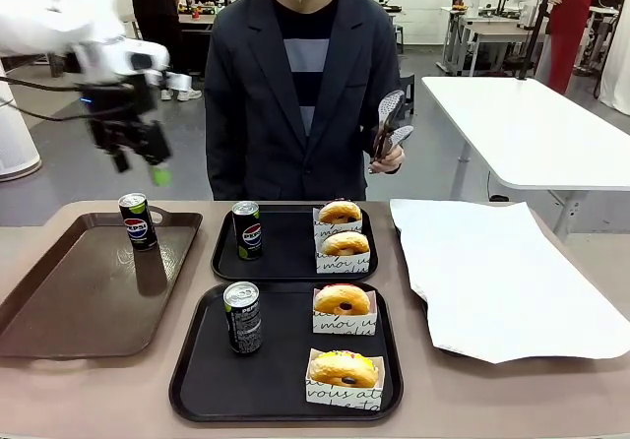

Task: Set up donuts and drinks on trays.
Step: Pick up one Pepsi coke from the Handle tray and place it on the Flat Tray without a Pepsi coke.

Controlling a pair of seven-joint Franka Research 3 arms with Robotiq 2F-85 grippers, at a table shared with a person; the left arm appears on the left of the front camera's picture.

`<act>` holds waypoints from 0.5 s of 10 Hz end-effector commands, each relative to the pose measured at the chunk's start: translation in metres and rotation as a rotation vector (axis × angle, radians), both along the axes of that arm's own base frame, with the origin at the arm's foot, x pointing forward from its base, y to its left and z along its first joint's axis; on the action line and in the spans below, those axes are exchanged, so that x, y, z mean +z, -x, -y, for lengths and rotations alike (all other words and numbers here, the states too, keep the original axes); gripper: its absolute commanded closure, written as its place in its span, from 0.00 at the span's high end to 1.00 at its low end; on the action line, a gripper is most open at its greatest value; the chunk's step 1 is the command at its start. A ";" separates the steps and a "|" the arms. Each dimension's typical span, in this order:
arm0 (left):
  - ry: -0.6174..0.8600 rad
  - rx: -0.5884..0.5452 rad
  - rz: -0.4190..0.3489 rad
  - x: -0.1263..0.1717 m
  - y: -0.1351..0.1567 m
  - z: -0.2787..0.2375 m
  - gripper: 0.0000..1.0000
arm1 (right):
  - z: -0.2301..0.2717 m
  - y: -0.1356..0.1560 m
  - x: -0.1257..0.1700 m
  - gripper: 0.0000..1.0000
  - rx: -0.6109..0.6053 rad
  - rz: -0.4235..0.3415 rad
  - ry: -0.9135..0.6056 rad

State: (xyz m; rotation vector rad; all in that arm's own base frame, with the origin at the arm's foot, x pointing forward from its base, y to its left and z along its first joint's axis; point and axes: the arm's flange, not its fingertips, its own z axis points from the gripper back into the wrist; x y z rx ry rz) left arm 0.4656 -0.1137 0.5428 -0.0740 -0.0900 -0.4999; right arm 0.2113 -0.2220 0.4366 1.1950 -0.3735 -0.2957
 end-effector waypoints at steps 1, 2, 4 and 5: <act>-0.040 0.064 0.029 0.002 0.026 -0.041 1.00 | 0.000 -0.001 0.000 1.00 0.004 0.019 -0.008; -0.057 0.118 0.032 -0.001 0.021 -0.067 1.00 | 0.000 -0.001 0.000 1.00 0.004 0.019 -0.008; -0.072 0.174 0.036 -0.012 0.017 -0.086 1.00 | 0.000 -0.001 0.000 1.00 0.004 0.019 -0.008; -0.081 0.165 0.032 -0.015 0.019 -0.078 1.00 | 0.000 -0.001 0.000 1.00 0.004 0.019 -0.008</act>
